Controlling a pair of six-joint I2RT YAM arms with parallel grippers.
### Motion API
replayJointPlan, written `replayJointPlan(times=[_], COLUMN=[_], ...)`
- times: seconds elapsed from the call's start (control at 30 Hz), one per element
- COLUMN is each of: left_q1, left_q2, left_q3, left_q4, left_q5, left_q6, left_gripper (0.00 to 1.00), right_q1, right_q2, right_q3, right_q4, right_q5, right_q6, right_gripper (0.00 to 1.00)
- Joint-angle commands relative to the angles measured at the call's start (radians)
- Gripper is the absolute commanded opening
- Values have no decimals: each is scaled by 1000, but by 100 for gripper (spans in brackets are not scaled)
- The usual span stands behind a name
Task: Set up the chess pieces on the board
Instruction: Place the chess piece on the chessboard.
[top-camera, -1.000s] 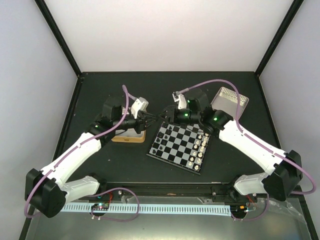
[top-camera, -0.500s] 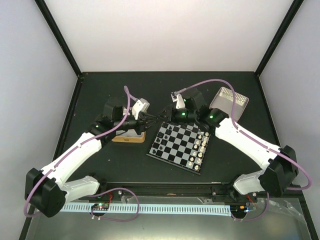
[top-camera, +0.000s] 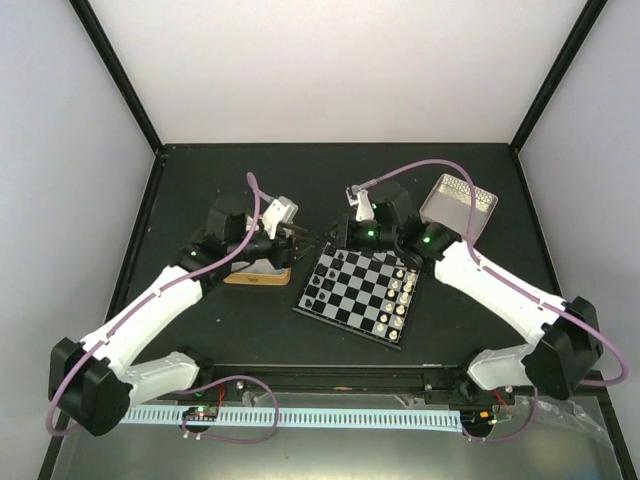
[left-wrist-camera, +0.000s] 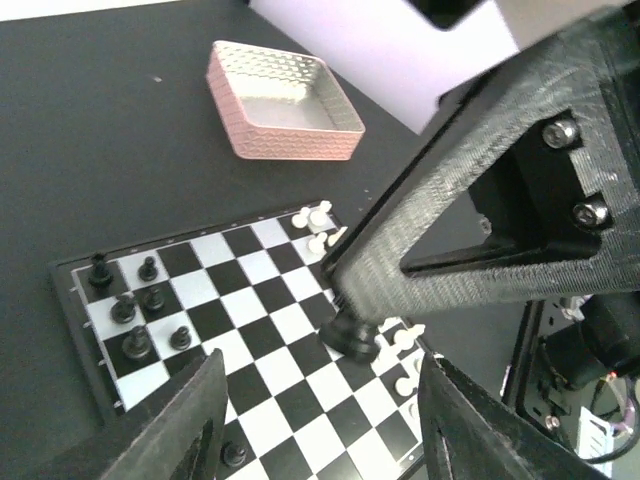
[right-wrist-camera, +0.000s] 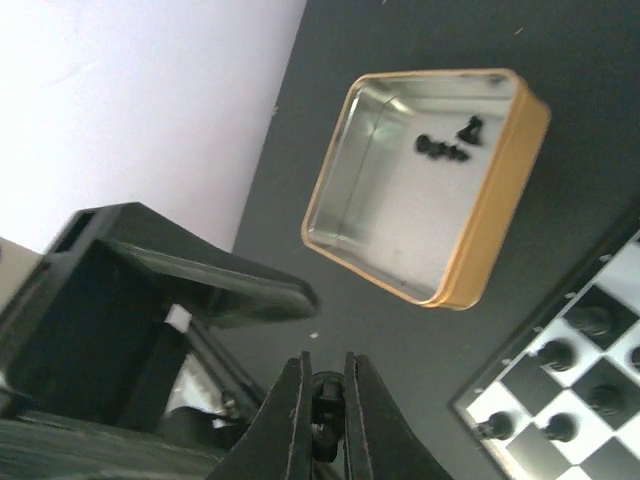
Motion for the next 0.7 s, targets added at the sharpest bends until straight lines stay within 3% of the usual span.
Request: replayJointPlan(times=[0.0,0.17,0.3,0.47,0.67], left_q1=[-7,-2,0,2,2], left_q2=[-72,-231,-392,-498,-502], left_q3=[37,-21,-100,-136,-135], left_q4=[-40,-44,44,60,30], left_q5=[-171,-486,-648,-735,-741], left_q6=[-40,-107,-113,-101,-104], left_gripper=[58,63,67,74,75], right_q1=[1,57,170,260,304], right_q2=[-71,-98,-53,63,227], right_q3=[-61,-149,-166,-138,-82], right_q4=[36,49,54,64,64], right_q5=[170,352,458,510,526], right_q6=[-159,-308,-407,-468,-497], right_gripper=[1,1,1,1,1])
